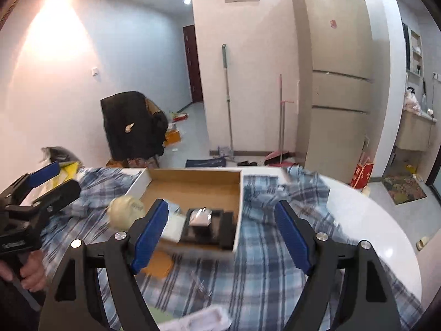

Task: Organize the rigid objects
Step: 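Lower the white plug into the cardboard box and open the left gripper, then grasp the orange translucent case with the left gripper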

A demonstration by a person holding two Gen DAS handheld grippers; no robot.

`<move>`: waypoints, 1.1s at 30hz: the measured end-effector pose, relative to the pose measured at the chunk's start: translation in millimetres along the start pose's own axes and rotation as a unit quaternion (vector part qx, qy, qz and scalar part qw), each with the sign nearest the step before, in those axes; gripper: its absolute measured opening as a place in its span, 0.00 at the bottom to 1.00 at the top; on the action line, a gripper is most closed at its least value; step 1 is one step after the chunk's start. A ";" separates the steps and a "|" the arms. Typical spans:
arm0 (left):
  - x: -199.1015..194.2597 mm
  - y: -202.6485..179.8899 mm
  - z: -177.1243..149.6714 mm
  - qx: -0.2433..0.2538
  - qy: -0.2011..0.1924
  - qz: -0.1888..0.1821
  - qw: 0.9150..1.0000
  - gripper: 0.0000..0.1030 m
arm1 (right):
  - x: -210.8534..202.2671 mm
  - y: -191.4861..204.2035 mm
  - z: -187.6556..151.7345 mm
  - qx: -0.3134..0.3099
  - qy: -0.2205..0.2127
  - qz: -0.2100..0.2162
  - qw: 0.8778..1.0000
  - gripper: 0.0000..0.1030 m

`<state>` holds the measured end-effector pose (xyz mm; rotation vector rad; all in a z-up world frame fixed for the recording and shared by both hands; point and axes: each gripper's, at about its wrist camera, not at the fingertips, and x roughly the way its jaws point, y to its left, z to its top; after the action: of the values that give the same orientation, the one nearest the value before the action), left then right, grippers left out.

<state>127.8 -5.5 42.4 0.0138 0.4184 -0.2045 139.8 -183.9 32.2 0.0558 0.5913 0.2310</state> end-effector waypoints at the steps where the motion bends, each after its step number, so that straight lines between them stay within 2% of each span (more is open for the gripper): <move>1: -5.5 -0.7 -3.4 0.005 -0.003 -0.005 1.000 1.00 | -3.0 1.2 -2.5 0.001 0.004 0.007 1.000 0.76; 5: -10.0 -11.1 -16.3 0.031 0.012 -0.010 0.999 1.00 | -11.2 7.8 -14.8 -0.009 0.002 0.007 1.000 0.76; 10: 5.8 -17.9 -31.2 0.025 0.051 -0.024 0.998 1.00 | -6.1 13.4 -28.5 -0.033 -0.013 -0.009 0.999 0.76; 13: 27.4 -19.5 -42.5 0.012 0.098 -0.027 0.995 1.00 | 0.7 8.5 -34.9 -0.031 -0.016 -0.018 0.999 0.76; 17: 59.2 -21.9 -61.7 -0.006 0.172 -0.028 0.985 1.00 | 13.0 -3.9 -43.4 -0.014 0.000 -0.018 1.000 0.76; 21: 79.2 -30.2 -73.7 0.007 0.205 -0.027 0.978 0.98 | 24.6 -12.4 -49.6 -0.005 0.020 -0.024 1.000 0.76; 22: 85.6 -32.9 -75.7 0.010 0.217 -0.031 0.976 0.88 | 25.8 -13.4 -50.3 -0.003 0.022 -0.024 0.999 0.76; 23: 89.6 -34.0 -76.1 0.008 0.228 -0.036 0.973 0.72 | 26.9 -14.3 -50.6 -0.002 0.025 -0.026 0.999 0.76; 25: 103.2 -32.2 -78.6 -0.015 0.266 -0.062 0.962 0.60 | 26.7 -16.1 -51.7 -0.001 0.026 -0.028 0.999 0.76; 27: 110.9 -27.2 -79.5 -0.037 0.280 -0.066 0.957 0.60 | 26.3 -17.4 -51.9 -0.001 0.026 -0.029 0.999 0.76; 33: 120.3 -25.4 -80.4 -0.040 0.289 -0.057 0.955 0.61 | 25.2 -18.4 -51.6 -0.005 0.022 -0.030 0.999 0.76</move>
<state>197.9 -49.2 -79.0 -0.0318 1.0145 -0.2978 134.9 -196.7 -26.5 0.0244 0.6356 0.1779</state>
